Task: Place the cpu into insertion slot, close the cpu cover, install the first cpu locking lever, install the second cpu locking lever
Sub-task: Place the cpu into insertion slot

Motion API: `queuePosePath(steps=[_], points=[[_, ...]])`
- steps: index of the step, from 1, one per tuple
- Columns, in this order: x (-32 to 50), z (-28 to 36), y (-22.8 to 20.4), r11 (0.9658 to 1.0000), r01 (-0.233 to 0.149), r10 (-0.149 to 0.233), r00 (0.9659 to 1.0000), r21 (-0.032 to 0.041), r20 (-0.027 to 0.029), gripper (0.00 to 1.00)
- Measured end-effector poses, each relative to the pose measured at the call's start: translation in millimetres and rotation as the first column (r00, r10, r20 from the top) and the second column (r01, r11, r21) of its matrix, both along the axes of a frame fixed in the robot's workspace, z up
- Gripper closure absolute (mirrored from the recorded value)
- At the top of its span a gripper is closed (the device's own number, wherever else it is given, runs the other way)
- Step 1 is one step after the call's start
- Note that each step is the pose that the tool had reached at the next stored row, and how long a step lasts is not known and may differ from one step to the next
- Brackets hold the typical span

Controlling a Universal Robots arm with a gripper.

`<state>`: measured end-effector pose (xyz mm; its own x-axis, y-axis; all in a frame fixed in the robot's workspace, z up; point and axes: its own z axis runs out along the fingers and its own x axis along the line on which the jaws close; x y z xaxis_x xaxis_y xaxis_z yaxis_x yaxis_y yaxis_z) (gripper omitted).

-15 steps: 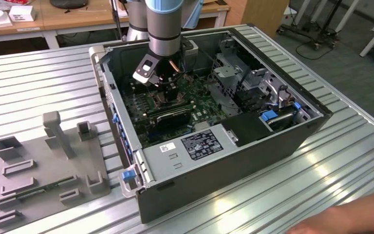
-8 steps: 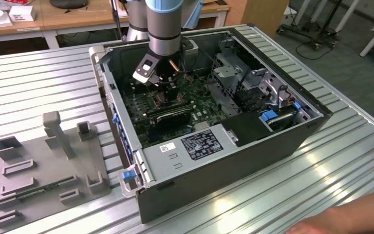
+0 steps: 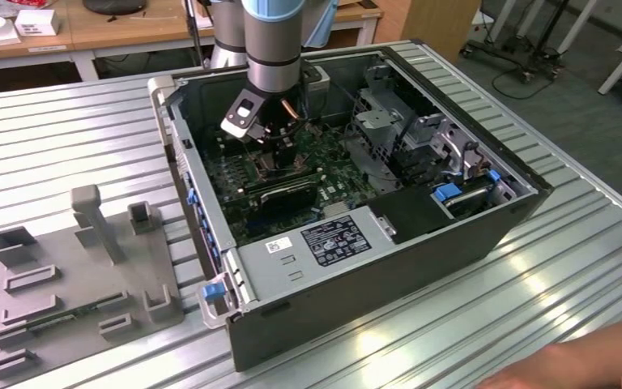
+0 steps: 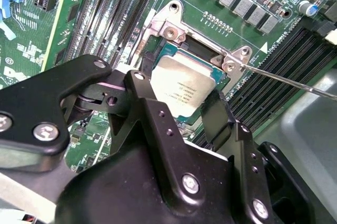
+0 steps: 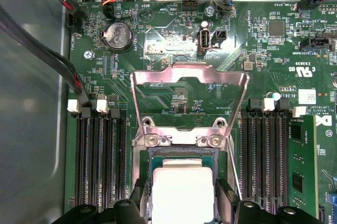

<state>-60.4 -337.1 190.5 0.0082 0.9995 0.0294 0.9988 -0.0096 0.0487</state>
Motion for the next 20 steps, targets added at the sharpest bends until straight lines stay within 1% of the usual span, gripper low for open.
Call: queuePosePath(steps=[1,2,8,9,10,11,12,15,20], points=[[-0.1,0.1,-0.1,1.0000,0.000,0.000,1.0000,-0.0004,-0.0003,0.39],[0.0,0.1,-0.1,1.0000,0.000,0.000,1.0000,0.0000,-0.0002,0.41],[0.1,0.0,0.1,1.0000,0.000,0.000,1.0000,0.0009,0.0002,0.42],[0.1,0.7,0.2,1.0000,0.000,0.000,1.0000,0.0015,0.0005,0.42],[0.2,1.6,0.6,1.0000,0.000,0.000,1.0000,0.0044,0.0008,0.42],[0.3,2.9,0.7,1.0000,0.000,0.000,1.0000,0.0055,0.0012,0.42],[0.2,4.8,0.4,1.0000,0.000,0.000,1.0000,0.0054,0.0005,0.42],[0.1,7.4,0.2,0.9999,0.000,0.000,1.0000,0.0104,0.0003,0.42],[0.1,7.6,0.2,0.9999,0.000,0.000,1.0000,0.0108,0.0002,0.42]])
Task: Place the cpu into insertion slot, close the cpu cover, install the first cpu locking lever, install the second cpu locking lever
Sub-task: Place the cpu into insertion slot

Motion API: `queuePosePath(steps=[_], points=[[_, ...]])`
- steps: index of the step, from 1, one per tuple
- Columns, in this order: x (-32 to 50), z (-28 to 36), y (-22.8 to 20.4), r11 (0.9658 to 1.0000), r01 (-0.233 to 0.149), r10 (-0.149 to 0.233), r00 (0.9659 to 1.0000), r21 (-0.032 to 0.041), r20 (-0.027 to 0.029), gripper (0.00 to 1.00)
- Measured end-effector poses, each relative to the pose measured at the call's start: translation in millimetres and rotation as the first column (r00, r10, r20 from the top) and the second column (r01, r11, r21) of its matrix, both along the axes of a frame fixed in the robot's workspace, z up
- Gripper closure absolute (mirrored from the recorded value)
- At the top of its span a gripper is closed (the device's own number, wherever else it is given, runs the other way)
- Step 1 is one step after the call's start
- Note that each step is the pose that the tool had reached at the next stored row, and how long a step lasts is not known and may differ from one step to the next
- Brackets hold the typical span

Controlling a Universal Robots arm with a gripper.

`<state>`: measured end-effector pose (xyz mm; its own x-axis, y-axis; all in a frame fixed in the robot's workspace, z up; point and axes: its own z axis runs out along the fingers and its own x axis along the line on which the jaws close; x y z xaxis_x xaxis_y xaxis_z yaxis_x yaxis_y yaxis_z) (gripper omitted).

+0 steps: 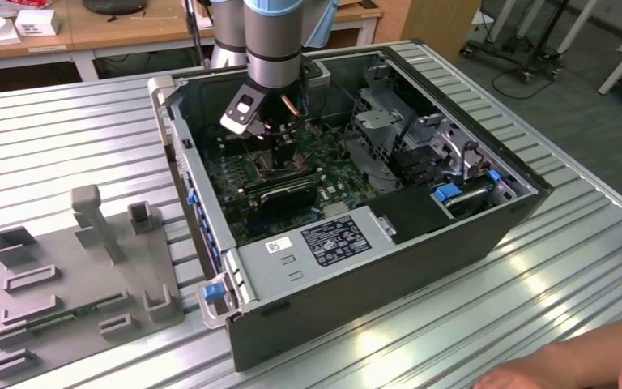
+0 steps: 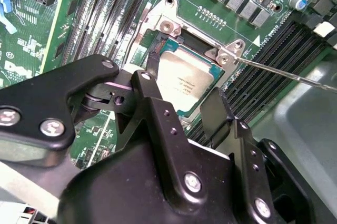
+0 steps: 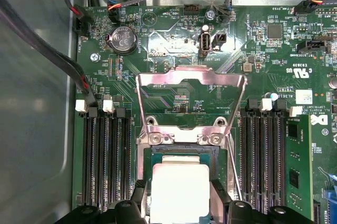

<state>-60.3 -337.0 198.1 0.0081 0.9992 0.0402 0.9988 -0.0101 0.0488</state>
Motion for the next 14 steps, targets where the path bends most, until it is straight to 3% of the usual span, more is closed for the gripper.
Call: queuePosePath(steps=[14], points=[[2.2,-4.1,0.0,1.0000,0.000,0.000,1.0000,0.0003,-0.0001,0.42]])
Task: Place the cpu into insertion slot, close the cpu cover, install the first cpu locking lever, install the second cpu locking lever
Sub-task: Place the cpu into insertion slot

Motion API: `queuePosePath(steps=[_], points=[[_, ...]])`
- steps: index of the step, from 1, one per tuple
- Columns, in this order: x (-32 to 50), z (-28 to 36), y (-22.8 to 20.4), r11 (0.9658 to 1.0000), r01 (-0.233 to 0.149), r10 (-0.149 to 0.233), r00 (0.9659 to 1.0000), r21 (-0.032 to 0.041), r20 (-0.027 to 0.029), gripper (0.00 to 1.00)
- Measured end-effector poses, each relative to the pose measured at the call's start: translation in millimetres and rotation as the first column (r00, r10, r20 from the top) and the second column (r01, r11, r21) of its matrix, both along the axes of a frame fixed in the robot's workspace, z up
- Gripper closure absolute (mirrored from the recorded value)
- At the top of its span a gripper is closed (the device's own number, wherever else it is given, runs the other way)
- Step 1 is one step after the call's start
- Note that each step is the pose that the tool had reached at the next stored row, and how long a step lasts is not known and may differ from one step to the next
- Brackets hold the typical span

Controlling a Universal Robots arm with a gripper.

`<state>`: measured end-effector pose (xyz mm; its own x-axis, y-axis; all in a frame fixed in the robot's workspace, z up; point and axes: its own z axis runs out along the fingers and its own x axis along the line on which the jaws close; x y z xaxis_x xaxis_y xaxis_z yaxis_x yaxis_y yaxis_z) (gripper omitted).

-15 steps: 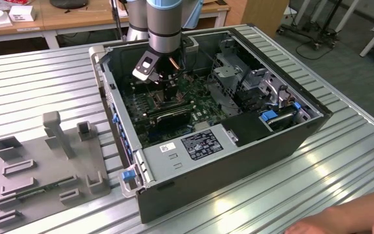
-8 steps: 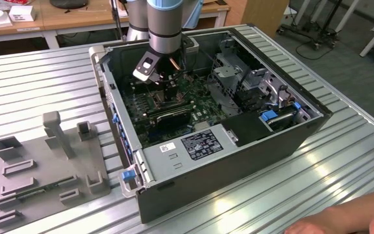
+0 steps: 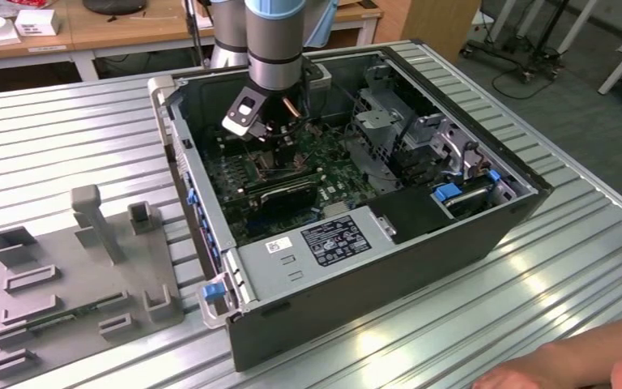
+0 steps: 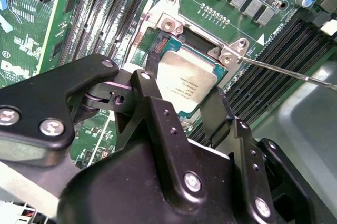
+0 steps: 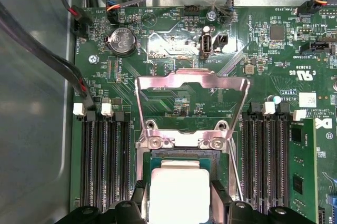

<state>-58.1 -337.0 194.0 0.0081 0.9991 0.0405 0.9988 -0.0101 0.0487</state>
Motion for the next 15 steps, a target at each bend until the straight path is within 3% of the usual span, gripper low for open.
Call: queuePosePath(steps=[15], points=[[-2.4,-2.4,-0.1,1.0000,0.000,0.000,1.0000,-0.0005,-0.0002,0.42]])
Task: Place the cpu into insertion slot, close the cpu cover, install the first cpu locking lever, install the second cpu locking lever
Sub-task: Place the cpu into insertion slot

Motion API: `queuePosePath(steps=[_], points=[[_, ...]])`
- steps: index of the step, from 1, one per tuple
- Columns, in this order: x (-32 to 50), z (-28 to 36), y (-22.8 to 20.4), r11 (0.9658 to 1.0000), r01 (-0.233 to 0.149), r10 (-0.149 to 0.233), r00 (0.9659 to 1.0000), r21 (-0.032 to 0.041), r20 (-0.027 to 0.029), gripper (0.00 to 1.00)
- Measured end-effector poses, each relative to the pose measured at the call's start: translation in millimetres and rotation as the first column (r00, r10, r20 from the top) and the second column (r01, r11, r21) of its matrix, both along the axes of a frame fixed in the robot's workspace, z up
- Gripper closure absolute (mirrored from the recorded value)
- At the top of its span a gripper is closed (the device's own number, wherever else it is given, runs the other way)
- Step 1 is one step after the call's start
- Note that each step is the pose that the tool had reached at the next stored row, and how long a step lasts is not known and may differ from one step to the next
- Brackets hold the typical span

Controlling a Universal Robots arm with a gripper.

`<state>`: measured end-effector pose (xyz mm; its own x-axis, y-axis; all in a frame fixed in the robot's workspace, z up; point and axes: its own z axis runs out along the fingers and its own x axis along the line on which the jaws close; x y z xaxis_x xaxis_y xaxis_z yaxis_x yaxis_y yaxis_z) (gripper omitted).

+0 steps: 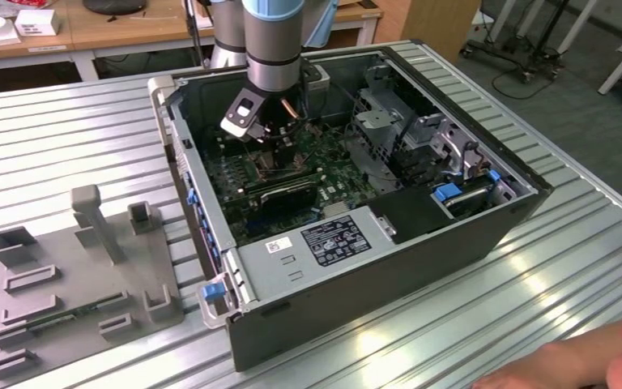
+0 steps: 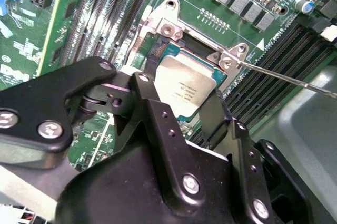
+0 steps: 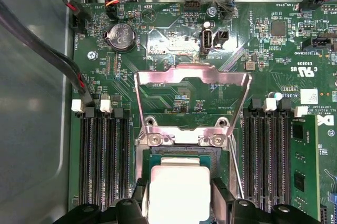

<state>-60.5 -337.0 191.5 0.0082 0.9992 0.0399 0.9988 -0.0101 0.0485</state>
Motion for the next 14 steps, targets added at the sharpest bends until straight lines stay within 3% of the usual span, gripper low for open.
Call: queuePosePath(steps=[2,9,14], points=[[0.0,0.0,0.0,1.0000,0.000,0.000,1.0000,0.0003,0.0000,0.45],[0.0,-0.1,0.1,1.0000,0.000,0.000,1.0000,0.0007,0.0003,0.45],[0.1,4.2,0.2,1.0000,0.000,0.000,1.0000,0.0009,0.0004,0.45]])
